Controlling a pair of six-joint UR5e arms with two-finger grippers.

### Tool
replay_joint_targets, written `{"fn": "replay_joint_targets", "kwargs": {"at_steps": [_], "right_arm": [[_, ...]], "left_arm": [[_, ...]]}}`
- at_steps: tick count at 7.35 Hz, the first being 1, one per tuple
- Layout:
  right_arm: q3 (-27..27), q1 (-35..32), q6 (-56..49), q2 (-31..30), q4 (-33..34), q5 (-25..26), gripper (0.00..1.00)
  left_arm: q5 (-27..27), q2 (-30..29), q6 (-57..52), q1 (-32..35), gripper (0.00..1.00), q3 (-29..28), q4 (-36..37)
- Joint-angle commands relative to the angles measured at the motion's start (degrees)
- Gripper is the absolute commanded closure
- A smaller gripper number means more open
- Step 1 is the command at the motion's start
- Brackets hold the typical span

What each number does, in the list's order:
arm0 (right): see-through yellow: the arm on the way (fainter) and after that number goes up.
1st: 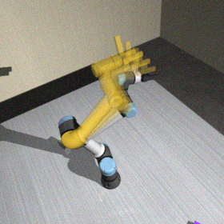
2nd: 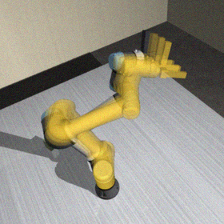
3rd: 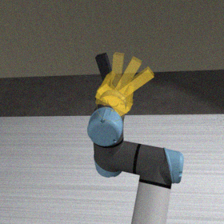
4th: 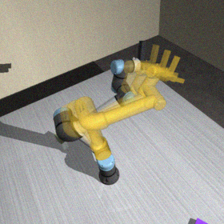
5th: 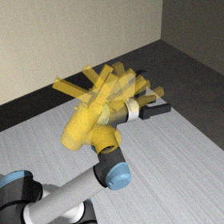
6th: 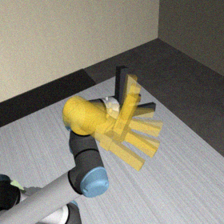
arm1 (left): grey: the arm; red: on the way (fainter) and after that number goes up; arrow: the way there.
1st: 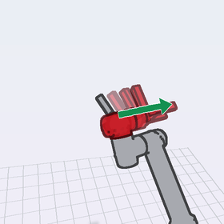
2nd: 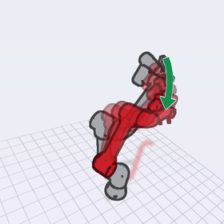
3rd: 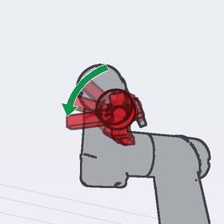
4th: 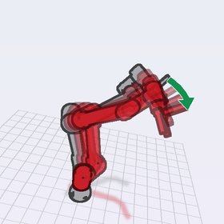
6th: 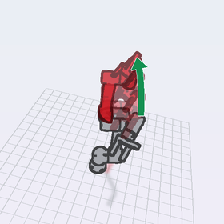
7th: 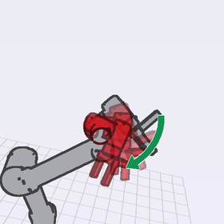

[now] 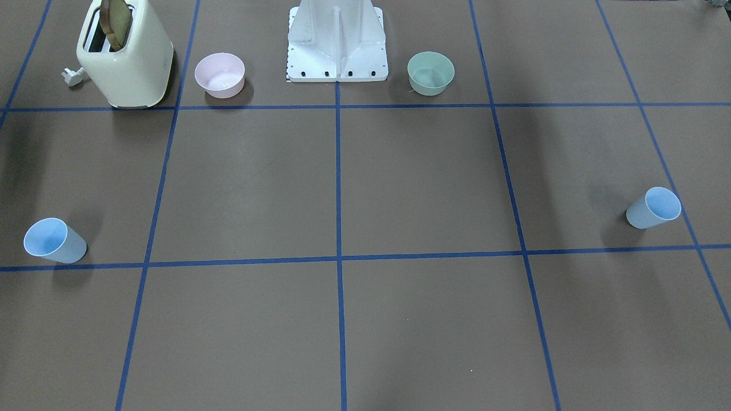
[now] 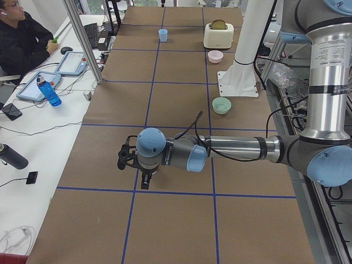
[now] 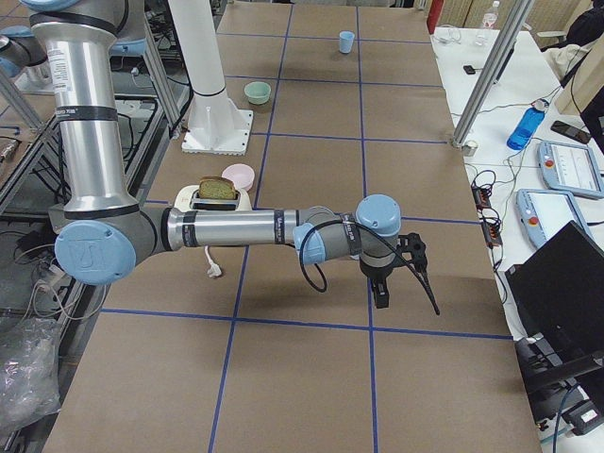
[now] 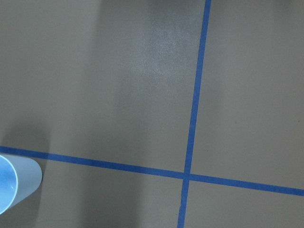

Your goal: Stack blue cups with both arms

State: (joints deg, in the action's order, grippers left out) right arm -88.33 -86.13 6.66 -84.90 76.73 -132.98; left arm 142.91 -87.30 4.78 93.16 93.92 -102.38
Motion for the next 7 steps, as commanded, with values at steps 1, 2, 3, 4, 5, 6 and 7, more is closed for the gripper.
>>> {"fn": "replay_joint_targets", "kwargs": {"at_steps": [1, 2, 3, 4, 5, 6, 7], "right_arm": [[0.08, 0.00, 0.02, 0.17, 0.00, 0.00, 0.00], [-0.44, 0.61, 1.24, 1.05, 0.00, -0.09, 0.00], [-0.01, 3.66, 4.73, 1.49, 0.00, 0.09, 0.00], [-1.05, 6.48, 11.29, 1.41, -2.26, 0.96, 0.00], [-1.06, 10.25, 18.41, 1.49, -6.11, 1.66, 0.00], [-1.23, 13.15, 22.31, 1.49, -8.07, 4.11, 0.00], [-1.23, 14.14, 24.00, 1.41, -9.30, 4.31, 0.00]], "left_arm": [[0.00, 0.11, 0.05, 0.00, 0.02, 0.04, -0.10], [-0.08, -0.06, 0.22, -0.08, 0.02, -0.05, -0.10], [-0.35, -1.20, 4.32, -0.43, 0.02, -0.31, -0.19], [-0.35, -3.04, 7.58, -0.61, 0.02, -0.14, -1.15], [-0.61, -5.49, 11.52, -2.96, 0.02, -0.57, -1.33], [-0.96, -7.60, 12.61, -6.29, 0.02, -2.14, -1.25], [-0.96, -10.32, 12.71, -7.54, 0.02, -5.99, -2.64]]}}
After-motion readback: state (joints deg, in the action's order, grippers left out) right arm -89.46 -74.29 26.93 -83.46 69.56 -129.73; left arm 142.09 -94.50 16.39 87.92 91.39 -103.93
